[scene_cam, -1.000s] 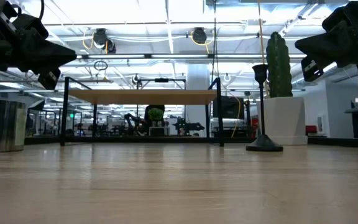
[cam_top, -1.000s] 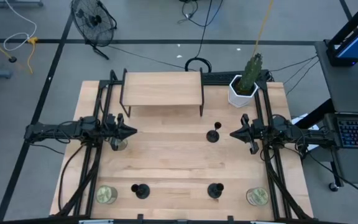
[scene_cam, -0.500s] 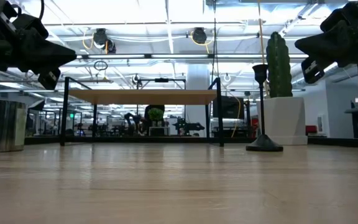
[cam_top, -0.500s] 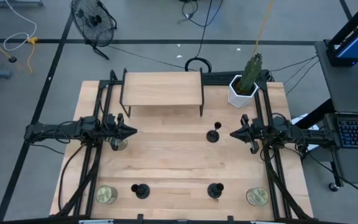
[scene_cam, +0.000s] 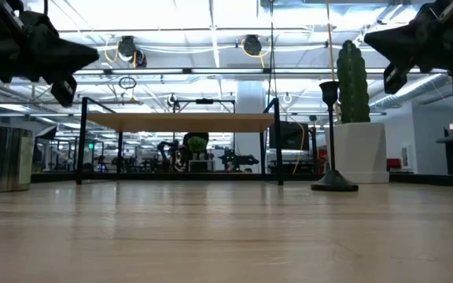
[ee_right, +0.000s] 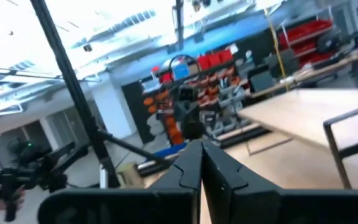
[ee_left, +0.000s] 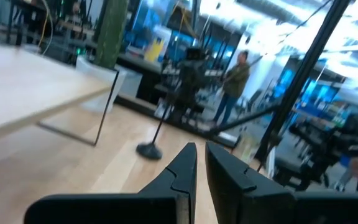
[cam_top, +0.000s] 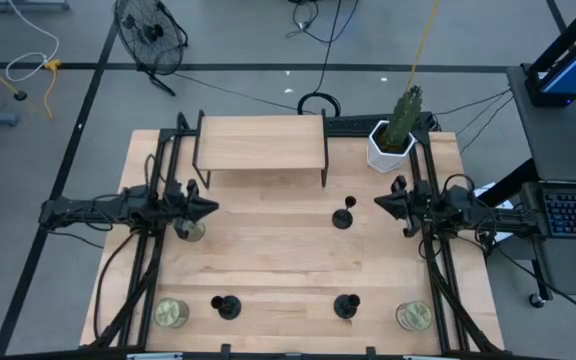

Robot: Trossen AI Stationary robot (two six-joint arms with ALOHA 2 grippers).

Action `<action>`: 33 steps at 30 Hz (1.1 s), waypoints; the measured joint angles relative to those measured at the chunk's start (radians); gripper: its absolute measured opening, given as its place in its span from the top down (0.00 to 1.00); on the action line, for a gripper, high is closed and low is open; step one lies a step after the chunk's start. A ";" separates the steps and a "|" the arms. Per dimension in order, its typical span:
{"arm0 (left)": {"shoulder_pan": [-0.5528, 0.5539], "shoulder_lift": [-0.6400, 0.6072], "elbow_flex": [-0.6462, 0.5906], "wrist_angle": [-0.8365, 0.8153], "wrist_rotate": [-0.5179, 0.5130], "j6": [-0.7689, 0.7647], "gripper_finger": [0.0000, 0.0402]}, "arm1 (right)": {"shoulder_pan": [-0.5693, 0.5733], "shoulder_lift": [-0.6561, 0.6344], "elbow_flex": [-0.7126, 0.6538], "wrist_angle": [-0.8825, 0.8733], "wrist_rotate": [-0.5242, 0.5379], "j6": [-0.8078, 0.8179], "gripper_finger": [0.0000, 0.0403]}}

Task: Pick & Place candle stick holders
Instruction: Put the top black candle holder on the shelf

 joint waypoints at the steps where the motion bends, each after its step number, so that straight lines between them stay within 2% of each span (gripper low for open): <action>1: 0.000 0.000 0.000 0.019 0.000 0.000 0.91 | 0.000 0.000 0.000 0.009 0.007 -0.007 1.00; 6: 0.000 0.000 0.000 0.082 -0.001 0.011 0.91 | 0.000 0.001 0.000 0.017 0.019 -0.012 1.00; 10: 0.000 0.000 0.000 0.095 0.000 0.051 0.91 | 0.000 0.013 0.000 0.022 0.128 -0.030 1.00; 14: 0.000 0.000 0.000 0.093 0.000 0.052 0.91 | 0.000 0.033 0.003 0.053 0.173 -0.041 0.96; 21: 0.000 0.000 0.000 0.093 0.000 0.051 0.91 | 0.001 0.108 0.084 0.023 0.163 -0.048 0.76; 25: 0.000 0.000 0.000 0.092 0.000 0.053 0.91 | 0.002 0.176 0.179 0.021 0.100 -0.065 0.63; 29: 0.000 0.000 0.000 0.092 0.000 0.053 0.91 | 0.002 0.265 0.274 -0.103 0.037 -0.110 0.53; 33: 0.000 0.000 0.000 0.092 0.000 0.051 0.91 | 0.002 0.353 0.383 -0.275 0.034 -0.155 0.50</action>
